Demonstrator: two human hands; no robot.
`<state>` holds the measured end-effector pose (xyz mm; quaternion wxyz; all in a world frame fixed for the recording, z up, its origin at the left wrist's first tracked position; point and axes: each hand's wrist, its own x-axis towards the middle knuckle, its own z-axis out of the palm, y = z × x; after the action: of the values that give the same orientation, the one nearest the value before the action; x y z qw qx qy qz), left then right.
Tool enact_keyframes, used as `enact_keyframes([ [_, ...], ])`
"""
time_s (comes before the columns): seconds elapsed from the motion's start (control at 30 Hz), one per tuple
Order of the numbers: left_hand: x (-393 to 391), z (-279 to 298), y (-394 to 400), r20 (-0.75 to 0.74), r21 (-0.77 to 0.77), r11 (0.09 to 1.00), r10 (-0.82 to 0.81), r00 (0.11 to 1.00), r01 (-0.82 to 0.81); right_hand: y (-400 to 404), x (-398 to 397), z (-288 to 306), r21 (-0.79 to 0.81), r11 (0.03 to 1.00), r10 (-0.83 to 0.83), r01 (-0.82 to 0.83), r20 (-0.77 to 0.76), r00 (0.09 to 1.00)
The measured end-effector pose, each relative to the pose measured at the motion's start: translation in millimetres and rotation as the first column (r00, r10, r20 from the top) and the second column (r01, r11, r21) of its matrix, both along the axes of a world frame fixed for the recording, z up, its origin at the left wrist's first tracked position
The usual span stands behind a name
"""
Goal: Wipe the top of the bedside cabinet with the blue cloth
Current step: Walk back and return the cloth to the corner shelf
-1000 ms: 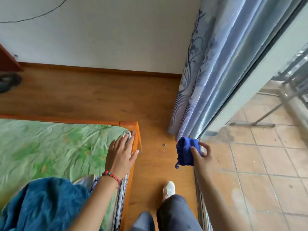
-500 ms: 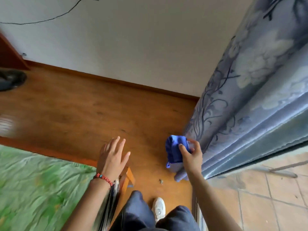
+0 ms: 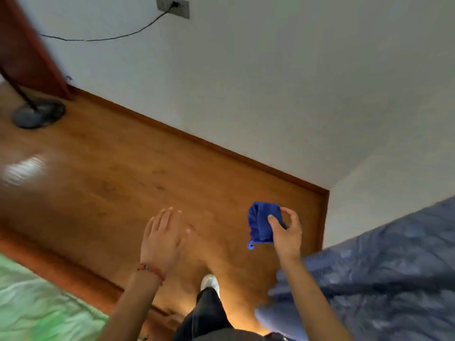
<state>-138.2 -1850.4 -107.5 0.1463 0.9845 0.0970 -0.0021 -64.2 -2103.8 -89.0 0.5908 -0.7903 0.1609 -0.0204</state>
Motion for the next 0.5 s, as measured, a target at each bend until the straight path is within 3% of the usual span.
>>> enact_keyframes([
  [0.23, 41, 5, 81, -0.022, 0.003, 0.969, 0.247, 0.969, -0.247, 107, 109, 1, 0.001, 0.941, 0.337, -0.338, -0.04, 0.94],
  [0.5, 34, 3, 153, -0.018, 0.019, 0.798, 0.602, 0.798, -0.602, 253, 170, -7, 0.05, 0.68, 0.733, -0.731, -0.077, 0.676],
])
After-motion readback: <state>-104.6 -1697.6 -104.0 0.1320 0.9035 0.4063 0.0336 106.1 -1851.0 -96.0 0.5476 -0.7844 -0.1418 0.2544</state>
